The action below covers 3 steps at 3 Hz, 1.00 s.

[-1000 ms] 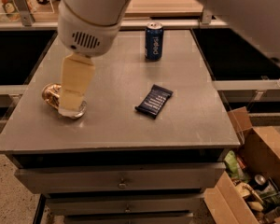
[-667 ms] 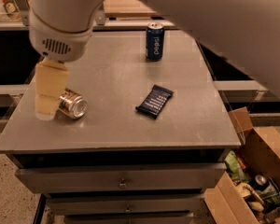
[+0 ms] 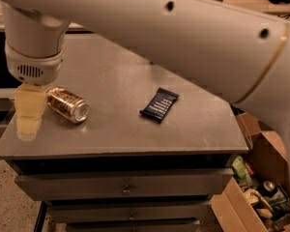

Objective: Move orange can near rxbar blueberry

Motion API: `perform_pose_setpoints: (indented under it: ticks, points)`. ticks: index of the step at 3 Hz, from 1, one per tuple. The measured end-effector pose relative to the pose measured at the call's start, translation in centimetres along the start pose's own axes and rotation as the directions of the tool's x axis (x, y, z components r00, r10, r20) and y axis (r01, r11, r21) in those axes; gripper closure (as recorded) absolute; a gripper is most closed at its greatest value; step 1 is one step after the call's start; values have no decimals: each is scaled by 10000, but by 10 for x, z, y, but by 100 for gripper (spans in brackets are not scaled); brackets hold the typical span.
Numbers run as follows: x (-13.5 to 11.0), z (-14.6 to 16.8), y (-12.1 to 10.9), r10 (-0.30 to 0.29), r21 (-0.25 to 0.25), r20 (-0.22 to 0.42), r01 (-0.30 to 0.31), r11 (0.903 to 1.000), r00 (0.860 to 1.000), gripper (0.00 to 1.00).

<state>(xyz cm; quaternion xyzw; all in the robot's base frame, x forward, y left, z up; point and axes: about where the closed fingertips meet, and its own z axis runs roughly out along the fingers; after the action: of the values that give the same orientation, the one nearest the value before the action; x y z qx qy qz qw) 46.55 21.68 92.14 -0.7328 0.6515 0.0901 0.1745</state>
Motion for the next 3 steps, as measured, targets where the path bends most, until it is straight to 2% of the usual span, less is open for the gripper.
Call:
perform_pose_setpoints:
  ticks: [1,3]
  points:
    - [5,4,0,184,109,-198,-182,9998,9996,0]
    - [31,15,-27,981,720,-270,-960,9928,9948,0]
